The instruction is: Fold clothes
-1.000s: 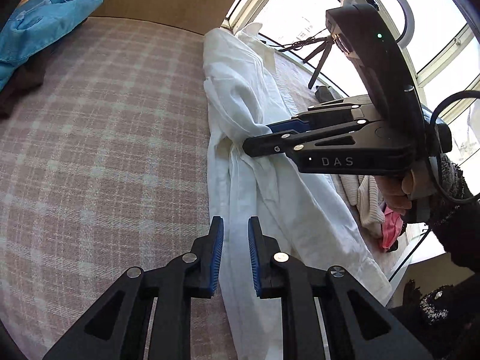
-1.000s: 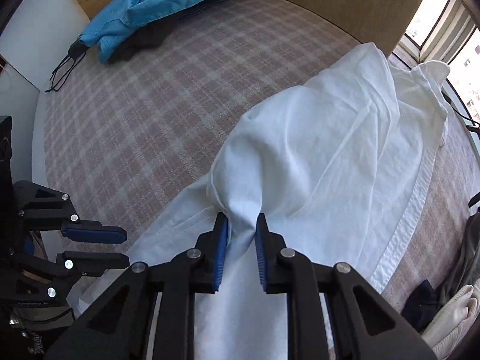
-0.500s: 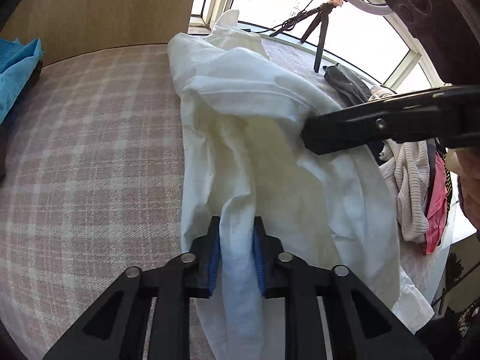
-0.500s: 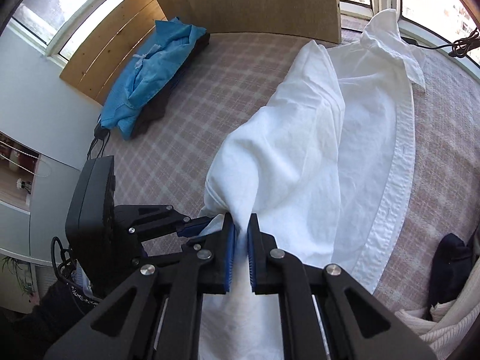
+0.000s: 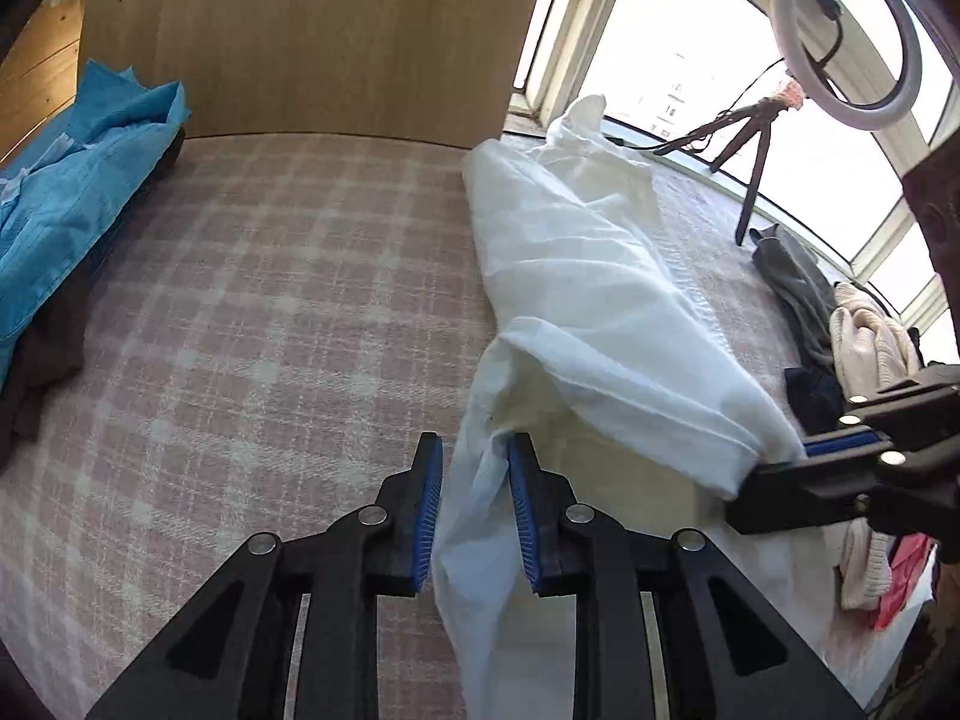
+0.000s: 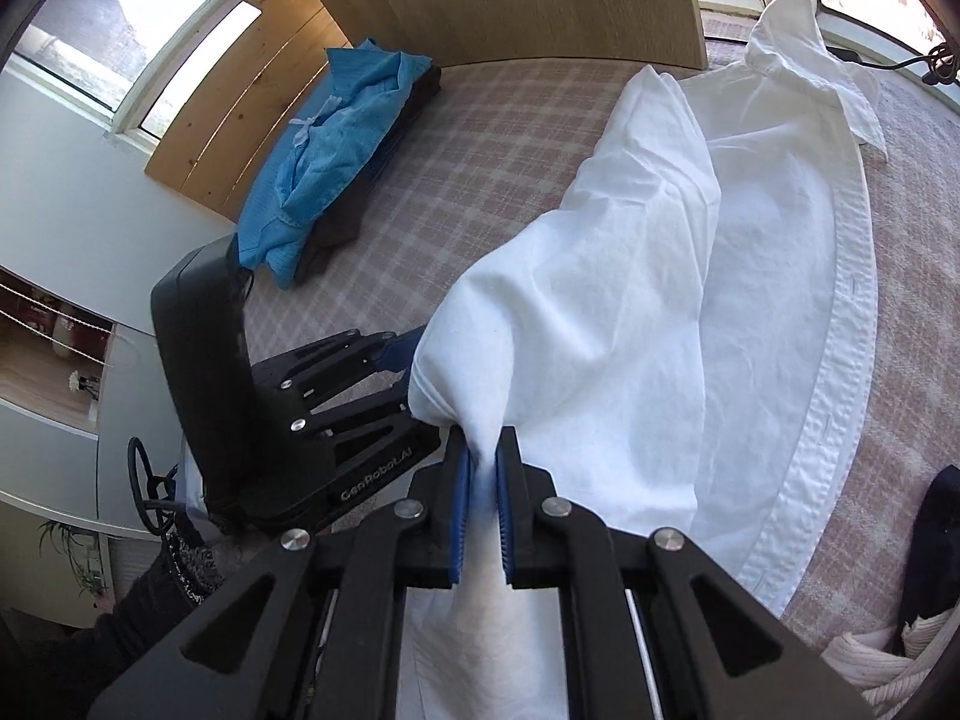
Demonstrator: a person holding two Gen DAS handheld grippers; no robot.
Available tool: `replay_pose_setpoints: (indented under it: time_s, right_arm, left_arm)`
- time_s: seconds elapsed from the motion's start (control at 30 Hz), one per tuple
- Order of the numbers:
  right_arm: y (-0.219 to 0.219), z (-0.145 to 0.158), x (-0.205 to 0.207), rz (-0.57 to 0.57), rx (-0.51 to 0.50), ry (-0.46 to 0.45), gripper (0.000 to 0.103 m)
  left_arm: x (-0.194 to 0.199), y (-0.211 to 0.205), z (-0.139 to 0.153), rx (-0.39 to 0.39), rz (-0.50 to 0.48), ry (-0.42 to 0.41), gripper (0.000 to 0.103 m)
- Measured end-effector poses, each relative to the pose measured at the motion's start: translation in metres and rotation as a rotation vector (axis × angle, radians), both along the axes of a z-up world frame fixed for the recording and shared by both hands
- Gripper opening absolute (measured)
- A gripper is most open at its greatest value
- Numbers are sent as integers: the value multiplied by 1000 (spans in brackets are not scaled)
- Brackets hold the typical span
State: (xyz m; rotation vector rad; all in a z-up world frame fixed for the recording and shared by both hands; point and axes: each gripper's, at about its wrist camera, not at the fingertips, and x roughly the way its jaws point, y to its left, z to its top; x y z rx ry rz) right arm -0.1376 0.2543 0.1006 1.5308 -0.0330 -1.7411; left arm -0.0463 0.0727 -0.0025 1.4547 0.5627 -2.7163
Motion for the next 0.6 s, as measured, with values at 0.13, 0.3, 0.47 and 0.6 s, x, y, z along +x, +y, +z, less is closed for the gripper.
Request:
replay_pose_setpoints:
  time_s: [0.13, 0.3, 0.47, 0.6]
  right_arm:
    - [6, 16, 14, 121, -30, 2, 25]
    - [41, 48, -24, -15, -158, 127, 43]
    - [7, 14, -86, -75, -99, 148, 28]
    - [-17, -23, -112, -55, -10, 109, 26]
  left_arm:
    - [13, -43, -5, 3, 109, -47, 15]
    - [25, -47, 47, 64, 73, 82, 15]
    - [-19, 18, 63, 135, -193, 140, 20]
    - [-38, 25, 9, -38, -158, -52, 7]
